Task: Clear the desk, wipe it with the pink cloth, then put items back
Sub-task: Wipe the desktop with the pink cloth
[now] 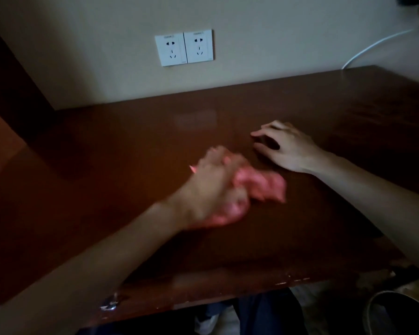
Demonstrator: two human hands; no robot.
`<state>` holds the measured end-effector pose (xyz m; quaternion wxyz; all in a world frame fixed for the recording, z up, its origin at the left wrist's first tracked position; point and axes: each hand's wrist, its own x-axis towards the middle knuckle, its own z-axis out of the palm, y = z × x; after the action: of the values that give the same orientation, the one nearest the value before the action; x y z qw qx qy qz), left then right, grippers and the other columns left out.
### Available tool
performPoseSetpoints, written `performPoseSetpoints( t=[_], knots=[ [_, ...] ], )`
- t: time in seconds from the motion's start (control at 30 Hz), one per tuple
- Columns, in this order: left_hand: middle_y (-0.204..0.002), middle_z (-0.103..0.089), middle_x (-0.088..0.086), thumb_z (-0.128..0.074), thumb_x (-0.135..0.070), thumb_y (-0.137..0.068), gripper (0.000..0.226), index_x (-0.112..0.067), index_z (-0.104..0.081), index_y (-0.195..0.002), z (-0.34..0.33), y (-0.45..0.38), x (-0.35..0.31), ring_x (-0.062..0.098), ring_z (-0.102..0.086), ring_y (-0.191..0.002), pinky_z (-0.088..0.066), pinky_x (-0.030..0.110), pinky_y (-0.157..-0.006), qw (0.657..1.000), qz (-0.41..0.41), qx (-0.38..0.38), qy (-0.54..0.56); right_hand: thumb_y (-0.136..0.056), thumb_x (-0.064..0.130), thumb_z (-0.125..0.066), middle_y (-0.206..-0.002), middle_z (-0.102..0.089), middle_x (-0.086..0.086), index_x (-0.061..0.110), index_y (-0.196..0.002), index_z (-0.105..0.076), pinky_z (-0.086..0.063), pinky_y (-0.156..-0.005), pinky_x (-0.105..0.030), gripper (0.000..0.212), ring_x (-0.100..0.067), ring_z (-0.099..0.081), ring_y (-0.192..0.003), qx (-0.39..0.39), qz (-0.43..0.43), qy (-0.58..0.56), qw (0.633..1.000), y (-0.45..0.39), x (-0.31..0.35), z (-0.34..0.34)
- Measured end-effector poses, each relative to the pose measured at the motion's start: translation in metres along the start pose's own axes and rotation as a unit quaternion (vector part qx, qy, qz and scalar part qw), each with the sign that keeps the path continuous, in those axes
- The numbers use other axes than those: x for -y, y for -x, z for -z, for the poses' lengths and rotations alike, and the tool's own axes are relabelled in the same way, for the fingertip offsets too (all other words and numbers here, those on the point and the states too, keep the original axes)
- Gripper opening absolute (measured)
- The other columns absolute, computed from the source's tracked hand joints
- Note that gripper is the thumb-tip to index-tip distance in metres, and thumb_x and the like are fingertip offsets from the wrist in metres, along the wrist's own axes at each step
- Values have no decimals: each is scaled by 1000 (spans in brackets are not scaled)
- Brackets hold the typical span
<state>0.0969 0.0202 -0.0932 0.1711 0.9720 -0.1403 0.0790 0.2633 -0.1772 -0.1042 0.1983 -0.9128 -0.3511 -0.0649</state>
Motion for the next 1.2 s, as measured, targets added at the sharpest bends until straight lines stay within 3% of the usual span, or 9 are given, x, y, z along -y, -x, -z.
performPoseSetpoints(
  t=[0.1, 0.2, 0.33, 0.43, 0.53, 0.7, 0.87, 1.07, 1.2],
  knots=[
    [-127, -45, 4, -59, -42, -87, 52, -22, -53, -135, -6, 14, -20, 25, -41, -122, -26, 33, -112, 988, -127, 65, 64, -97, 56, -54, -144, -49, 6, 39, -135, -59, -42, -107, -46, 42, -23, -44, -136, 4, 3, 4, 1000, 1, 1, 3],
    [-130, -45, -4, -61, -40, -96, 48, -28, -51, -142, 15, -20, 10, 17, -45, -125, -38, 36, -111, 992, -114, 46, 37, -95, 61, -53, -141, -51, 3, 38, -136, -59, -43, -107, -48, 47, -27, -46, -135, 20, 6, 1, 1000, -1, 3, 3],
    [-141, -56, -6, -43, -51, -103, 44, -38, -49, -145, 54, -22, 54, 10, -51, -134, -39, 35, -115, 975, 18, -90, 201, -95, 62, -44, -139, -53, 4, 32, -139, -56, -42, -112, -44, 54, -19, -49, -135, -27, 41, -50, 998, -3, 28, 15],
    [-136, -56, 1, -38, -66, -95, 56, -35, -54, -139, 60, -2, 114, 21, -52, -131, -36, 38, -115, 986, 148, -74, 22, -102, 50, -50, -138, -54, 8, 31, -140, -58, -39, -113, -31, 42, -9, -48, -134, 6, 158, -124, 980, 9, 80, 5],
    [-153, -40, 6, -37, -68, -97, 54, -46, -43, -146, 46, 14, 149, 31, -38, -142, -25, 44, -120, 969, 227, -17, -94, -95, 56, -56, -138, -52, 13, 40, -127, -66, -46, -106, -38, 37, -14, -49, -133, 39, 278, -57, 958, 10, 90, -19],
    [-163, -26, 2, -30, -69, -98, 54, -54, -32, -150, 45, 11, 145, 30, -24, -150, -16, 49, -123, 967, 232, -7, -101, -79, 61, -53, -102, -59, 0, 25, -103, -73, -52, -82, -41, 47, -28, -64, -98, -32, 113, -24, 993, -63, 63, -6],
    [-163, -26, 3, -32, -67, -99, 54, -54, -32, -151, 42, 12, 147, 29, -23, -150, -14, 47, -123, 969, 222, -27, -109, -86, 43, -80, -108, -62, 5, 20, -96, -75, -47, -92, -32, 26, -17, -61, -105, 74, 261, -140, 952, 16, 113, -15],
    [-166, -22, 4, -28, -67, -99, 55, -53, -28, -153, 45, 15, 144, 31, -18, -152, -11, 50, -124, 968, 228, -2, -101, -80, 41, -75, -98, -59, -1, 23, -93, -71, -49, -82, -36, 22, -31, -63, -97, -35, 79, -61, 994, -88, 99, -27],
    [-165, -25, 5, -31, -67, -99, 54, -53, -30, -152, 43, 15, 144, 31, -21, -151, -12, 48, -124, 969, 224, -17, -102, -79, 36, -75, -110, -62, 4, 27, -101, -77, -47, -95, -32, 24, -18, -61, -106, 21, 187, -89, 978, -25, 129, -28]
  ],
)
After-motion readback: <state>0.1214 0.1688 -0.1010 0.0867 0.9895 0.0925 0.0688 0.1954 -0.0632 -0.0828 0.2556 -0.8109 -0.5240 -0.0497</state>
